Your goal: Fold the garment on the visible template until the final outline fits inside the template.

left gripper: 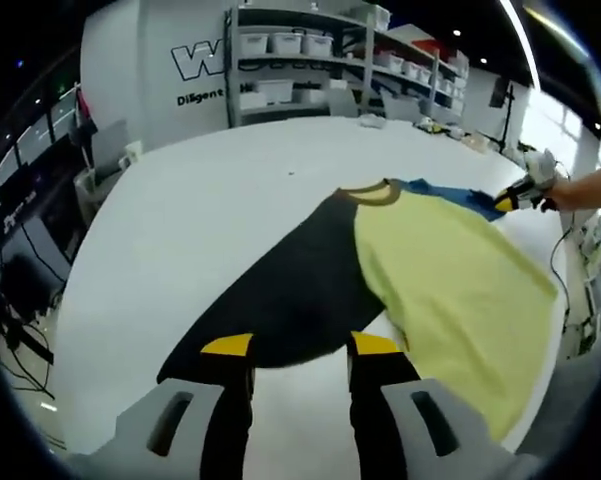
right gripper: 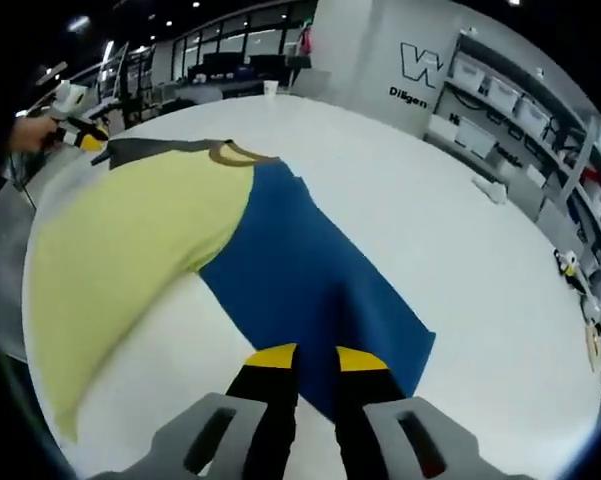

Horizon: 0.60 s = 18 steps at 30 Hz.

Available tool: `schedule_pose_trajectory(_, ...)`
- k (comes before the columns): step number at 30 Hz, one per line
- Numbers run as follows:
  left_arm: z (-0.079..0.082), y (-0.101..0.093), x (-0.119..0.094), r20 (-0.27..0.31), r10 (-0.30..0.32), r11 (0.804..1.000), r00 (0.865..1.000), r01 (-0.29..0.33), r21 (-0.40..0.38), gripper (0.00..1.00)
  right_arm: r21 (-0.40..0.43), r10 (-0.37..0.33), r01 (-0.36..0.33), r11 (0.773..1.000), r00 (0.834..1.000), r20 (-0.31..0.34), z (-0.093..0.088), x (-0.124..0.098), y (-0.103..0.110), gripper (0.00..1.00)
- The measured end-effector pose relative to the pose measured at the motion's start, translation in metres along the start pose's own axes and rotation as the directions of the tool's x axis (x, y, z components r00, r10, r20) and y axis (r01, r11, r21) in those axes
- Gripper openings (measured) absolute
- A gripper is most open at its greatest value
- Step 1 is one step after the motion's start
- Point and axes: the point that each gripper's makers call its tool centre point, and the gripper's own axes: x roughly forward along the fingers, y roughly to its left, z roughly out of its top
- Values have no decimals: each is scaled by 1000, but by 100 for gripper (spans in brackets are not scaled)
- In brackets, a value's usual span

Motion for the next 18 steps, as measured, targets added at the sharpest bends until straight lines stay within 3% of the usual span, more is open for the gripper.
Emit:
schedule_pose_trajectory(3,3,-4,1,8,-7,1000,1000,7,7,34,-1,-9,9,1000,1000,7,4,8,-6,4)
schedule_pose_trajectory(5,5,-6,2,9,-11,1000,1000,11,9,35,-53,-35,34,998,999,-27,-2,11,-12,5)
schedule_pose_trajectory(7,5,-6,2,9,-11,1000,1000,11,11,35,-17,-25,25,1000,999,-34,-5,14,-12,3)
schedule_pose_trajectory(8,5,-5,2,9,-10,1000,1000,10,11,34,-6,-33,33,999,999,-8,-1,14,-15,2)
schedule_pose_trajectory(11,7,-3,4,9,-5,1000,1000,5,8,34,-17,-43,43,999,999,-20,-4,12,-19,0)
schedule_pose_trajectory(15,7,1,5,2,4,1000,1000,-4,11,33,58,-85,83,995,996,38,4,1,-35,0)
schedule_pose_trajectory(18,6,5,8,-8,9,1000,1000,-9,23,34,190,-135,108,976,982,134,13,-17,-55,0)
